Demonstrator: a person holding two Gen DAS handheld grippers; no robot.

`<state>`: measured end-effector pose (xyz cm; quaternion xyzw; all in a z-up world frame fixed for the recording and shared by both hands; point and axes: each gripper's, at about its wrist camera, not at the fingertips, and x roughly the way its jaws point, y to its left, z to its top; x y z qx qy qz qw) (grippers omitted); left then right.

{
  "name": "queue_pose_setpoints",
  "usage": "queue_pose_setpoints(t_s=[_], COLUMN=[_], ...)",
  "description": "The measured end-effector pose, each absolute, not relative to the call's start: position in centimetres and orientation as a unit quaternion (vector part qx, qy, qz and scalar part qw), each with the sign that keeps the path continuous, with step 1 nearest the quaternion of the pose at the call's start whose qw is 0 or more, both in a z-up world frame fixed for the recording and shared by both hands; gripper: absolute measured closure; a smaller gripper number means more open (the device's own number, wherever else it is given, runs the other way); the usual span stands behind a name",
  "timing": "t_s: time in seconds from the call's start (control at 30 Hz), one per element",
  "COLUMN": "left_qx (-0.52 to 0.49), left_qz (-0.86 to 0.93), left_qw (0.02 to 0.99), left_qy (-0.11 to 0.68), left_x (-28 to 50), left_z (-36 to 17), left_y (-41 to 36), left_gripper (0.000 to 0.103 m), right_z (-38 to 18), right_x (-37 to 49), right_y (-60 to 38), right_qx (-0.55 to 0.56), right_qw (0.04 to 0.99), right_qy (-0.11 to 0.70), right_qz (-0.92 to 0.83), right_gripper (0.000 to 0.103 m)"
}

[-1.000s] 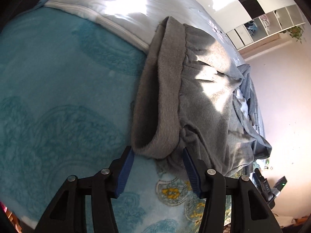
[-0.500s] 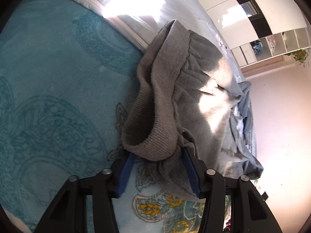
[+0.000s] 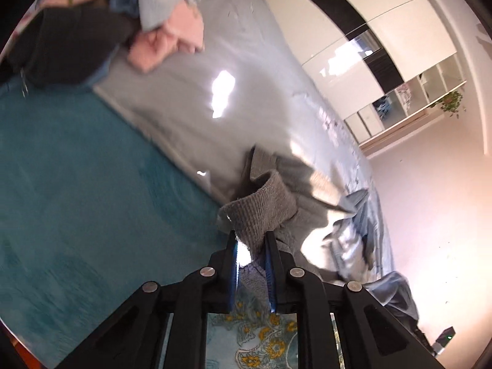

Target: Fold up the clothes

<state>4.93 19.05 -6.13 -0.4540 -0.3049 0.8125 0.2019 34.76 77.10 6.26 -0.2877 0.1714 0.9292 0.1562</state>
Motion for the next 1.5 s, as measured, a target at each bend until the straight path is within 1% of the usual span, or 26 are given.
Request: queue_pose_setpoints(t_s=[0.07,0.17,0.2,0.27,0.37,0.43,0.5,0.63,0.67,0.7,0.73,0.8,0.93,1.03,1.13,1.3,1.33,1.37,1.4,1.43,1.5], left_qx=[-0.438,-0.424,-0.426,-0.442,-0.475,-0.487,-0.494,-0.496,-0.494,-0.492,-0.491,-0.487,-0.483,-0.482,-0.482,-0.479,-0.479,-0.480,-0.483,-0.484,-0.477], left_qz=[0.822,0.839,0.842,0.839,0.819,0.810,0.804,0.804,0.808,0.812,0.816,0.822,0.827,0.829,0.829,0.828,0.828,0.827,0.825,0.823,0.823], left_qw=[0.205,0.201,0.198,0.191,0.179,0.171,0.165,0.162,0.162,0.161,0.161,0.162,0.171,0.176,0.173,0.167,0.166,0.162,0.156,0.151,0.151], left_qy=[-0.301,-0.275,-0.265,-0.254,-0.268,-0.278,-0.285,-0.285,-0.276,-0.267,-0.258,-0.245,-0.230,-0.222,-0.225,-0.238,-0.239,-0.243,-0.248,-0.255,-0.268], left_x=[5.0,5.3,5.3,5.2,4.6,4.5,4.5,4.6,4.8,4.8,4.8,4.9,4.8,4.6,4.5,5.0,5.0,5.0,5.0,4.9,5.2], left_z=[-4.7,-3.9,-4.3,-6.0,-9.5,-11.2,-12.3,-12.3,-11.9,-11.7,-11.5,-11.3,-11.3,-11.5,-11.7,-11.6,-11.5,-11.6,-11.6,-11.6,-11.0], left_y=[17.6,16.5,16.3,15.8,14.8,14.6,14.5,14.5,14.7,15.0,15.2,15.5,15.8,16.0,16.1,16.2,16.2,16.1,16.0,15.9,15.7], left_gripper=[0.087,0.087,0.087,0.087,0.087,0.087,0.086,0.086,0.086,0.086,0.086,0.084,0.083,0.083,0.082,0.082,0.082,0.082,0.084,0.084,0.086], right_z=[8.6,9.5,9.0,6.3,0.6,-2.8,-4.7,-5.1,-5.1,-5.3,-5.4,-5.1,-4.0,-5.9,-9.1,-10.5,-10.6,-10.5,-10.3,-9.8,-8.1], right_x=[36.2,37.2,37.7,37.3,35.8,34.8,33.8,31.3,30.9,30.5,30.4,31.6,37.3,41.0,41.4,39.6,39.1,38.7,38.4,38.3,39.0], right_y=[77.6,79.1,79.9,82.0,85.8,87.6,88.4,89.5,89.8,90.1,90.2,90.2,90.0,90.6,90.7,90.2,90.0,89.7,89.5,89.3,89.1], right_qx=[-0.266,-0.268,-0.284,-0.324,-0.380,-0.406,-0.415,-0.407,-0.410,-0.417,-0.420,-0.401,-0.327,-0.310,-0.314,-0.285,-0.283,-0.289,-0.297,-0.302,-0.287], right_qw=[0.153,0.177,0.196,0.217,0.262,0.266,0.267,0.280,0.283,0.285,0.288,0.283,0.263,0.268,0.236,0.234,0.231,0.235,0.241,0.247,0.251], right_qy=[0.187,0.189,0.184,0.204,0.249,0.267,0.280,0.286,0.286,0.282,0.275,0.276,0.311,0.368,0.430,0.453,0.456,0.453,0.446,0.438,0.425], right_qz=[0.933,0.928,0.920,0.898,0.851,0.832,0.824,0.821,0.819,0.816,0.815,0.827,0.853,0.835,0.813,0.812,0.812,0.810,0.809,0.810,0.821], right_gripper=[0.095,0.095,0.095,0.095,0.095,0.095,0.095,0.094,0.091,0.081,0.069,0.058,0.058,0.058,0.058,0.058,0.059,0.064,0.089,0.097,0.097])
